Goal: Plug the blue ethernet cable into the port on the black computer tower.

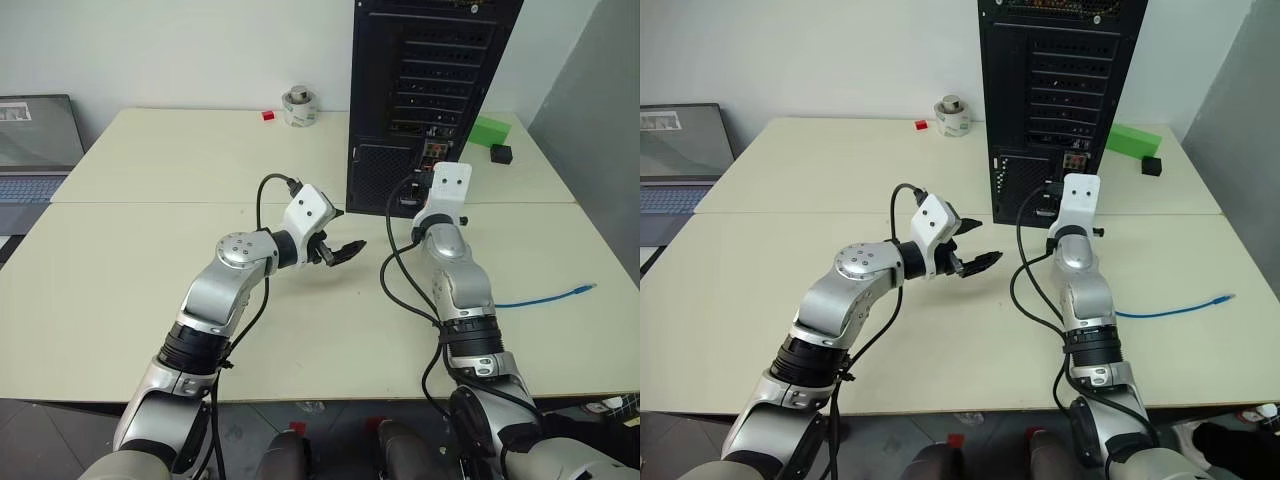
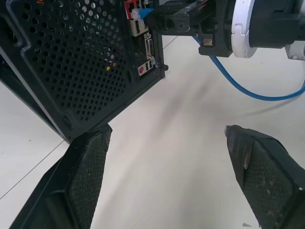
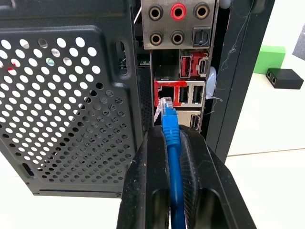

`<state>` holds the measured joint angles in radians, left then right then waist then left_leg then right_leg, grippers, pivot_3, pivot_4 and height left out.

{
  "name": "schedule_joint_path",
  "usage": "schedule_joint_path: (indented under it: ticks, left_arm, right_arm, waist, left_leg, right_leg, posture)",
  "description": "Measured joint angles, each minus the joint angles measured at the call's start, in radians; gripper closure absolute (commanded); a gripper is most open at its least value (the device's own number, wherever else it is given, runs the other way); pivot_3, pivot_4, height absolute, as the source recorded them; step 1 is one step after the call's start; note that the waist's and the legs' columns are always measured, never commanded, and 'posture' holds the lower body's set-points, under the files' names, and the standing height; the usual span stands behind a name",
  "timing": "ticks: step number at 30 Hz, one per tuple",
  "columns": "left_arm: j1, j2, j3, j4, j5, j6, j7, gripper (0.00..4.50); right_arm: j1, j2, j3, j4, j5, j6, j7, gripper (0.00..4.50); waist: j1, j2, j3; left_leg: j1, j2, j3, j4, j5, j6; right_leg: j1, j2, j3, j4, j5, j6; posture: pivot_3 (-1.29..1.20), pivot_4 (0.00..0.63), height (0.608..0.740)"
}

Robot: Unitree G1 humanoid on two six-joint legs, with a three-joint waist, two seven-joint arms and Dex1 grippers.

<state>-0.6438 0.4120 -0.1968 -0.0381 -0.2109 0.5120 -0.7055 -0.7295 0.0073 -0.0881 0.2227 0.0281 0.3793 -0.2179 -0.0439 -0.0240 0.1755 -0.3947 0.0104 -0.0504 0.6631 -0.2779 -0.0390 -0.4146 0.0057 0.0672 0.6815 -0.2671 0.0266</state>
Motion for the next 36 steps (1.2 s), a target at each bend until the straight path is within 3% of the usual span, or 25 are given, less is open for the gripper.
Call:
schedule_joint_path:
  ticks: [36]
  left_arm:
    - [0.0, -0.012, 0.0, 0.001, 0.02, -0.016, -0.002, 0.46]
  right_arm:
    - [-0.066, -0.002, -0.009, 0.105, -0.013, -0.052, -0.018, 4.47]
  waist:
    - [-0.012, 0.0, 0.0]
  left_leg:
    - [0.0, 0.0, 0.0, 0.0, 0.0, 0.0]
  right_leg:
    - [0.0, 0.0, 0.0, 0.001, 0.0, 0.0]
  posture:
    - [0.0, 0.15, 0.74]
